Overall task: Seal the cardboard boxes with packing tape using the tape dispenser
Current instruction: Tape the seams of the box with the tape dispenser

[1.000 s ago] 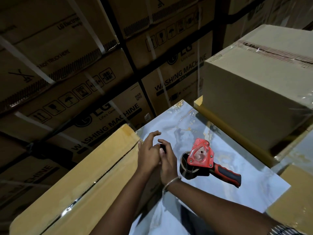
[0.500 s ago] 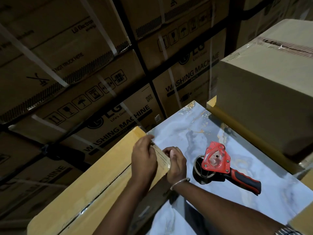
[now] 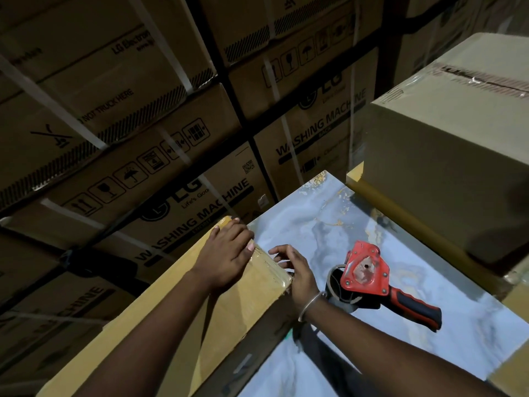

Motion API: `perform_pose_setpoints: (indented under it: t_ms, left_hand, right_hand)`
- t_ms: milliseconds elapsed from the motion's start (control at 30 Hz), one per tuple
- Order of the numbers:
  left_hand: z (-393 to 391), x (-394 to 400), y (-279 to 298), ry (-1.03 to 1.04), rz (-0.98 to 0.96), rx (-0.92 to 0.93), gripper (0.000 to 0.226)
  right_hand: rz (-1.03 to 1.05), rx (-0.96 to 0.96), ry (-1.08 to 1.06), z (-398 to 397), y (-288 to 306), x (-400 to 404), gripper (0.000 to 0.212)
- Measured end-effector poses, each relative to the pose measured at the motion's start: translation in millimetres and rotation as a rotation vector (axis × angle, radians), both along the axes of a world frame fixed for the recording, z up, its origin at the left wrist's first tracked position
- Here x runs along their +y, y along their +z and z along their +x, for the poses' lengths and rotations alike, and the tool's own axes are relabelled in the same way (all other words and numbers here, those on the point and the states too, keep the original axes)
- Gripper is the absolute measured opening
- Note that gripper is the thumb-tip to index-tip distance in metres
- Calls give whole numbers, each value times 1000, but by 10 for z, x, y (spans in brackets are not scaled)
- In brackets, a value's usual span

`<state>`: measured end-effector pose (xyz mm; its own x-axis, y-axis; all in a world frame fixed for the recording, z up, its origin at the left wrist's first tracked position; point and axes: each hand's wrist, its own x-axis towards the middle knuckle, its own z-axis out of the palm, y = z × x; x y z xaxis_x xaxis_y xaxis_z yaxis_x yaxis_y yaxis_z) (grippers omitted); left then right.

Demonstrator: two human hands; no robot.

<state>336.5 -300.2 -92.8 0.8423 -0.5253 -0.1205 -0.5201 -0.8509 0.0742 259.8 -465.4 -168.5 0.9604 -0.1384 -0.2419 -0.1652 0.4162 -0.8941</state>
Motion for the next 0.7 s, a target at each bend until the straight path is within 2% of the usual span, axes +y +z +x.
perform_pose_setpoints:
  t_ms: [100, 200, 333, 400, 467, 500, 533, 600, 633, 700]
  left_hand:
    - [120, 21, 59, -59, 19, 3, 59]
    - [219, 55, 85, -97, -21, 20, 55]
    - [249, 24, 139, -94, -120, 129, 41]
    - [281, 17, 145, 8, -249, 248, 28]
    - [288, -17, 150, 177, -518, 355, 30]
    - [292, -41, 145, 256, -619, 337, 32]
    - [294, -69, 142, 318, -650, 235, 33]
    - [331, -111, 106, 411, -558, -42, 36]
    - [371, -111, 87, 458, -505, -119, 38]
    - [478, -111, 65, 581, -454, -68, 40]
  right_hand:
    - [-61, 45, 79, 127, 258, -152, 44]
    - [-342, -8, 231, 267, 584, -165, 35]
    - [-748, 2, 561, 311, 783, -24, 58]
    - [-911, 71, 671, 280, 756, 26, 72]
    - [-1038, 127, 703, 263, 717, 48, 72]
    - [-1075, 134, 700, 264, 710, 49, 68]
    - [-1092, 135, 691, 264, 710, 49, 63]
    - [-1113, 121, 670, 258, 717, 57, 57]
    - [-1126, 111, 661, 251, 712, 60, 55]
    - [-1136, 97, 642, 237, 697, 62, 52]
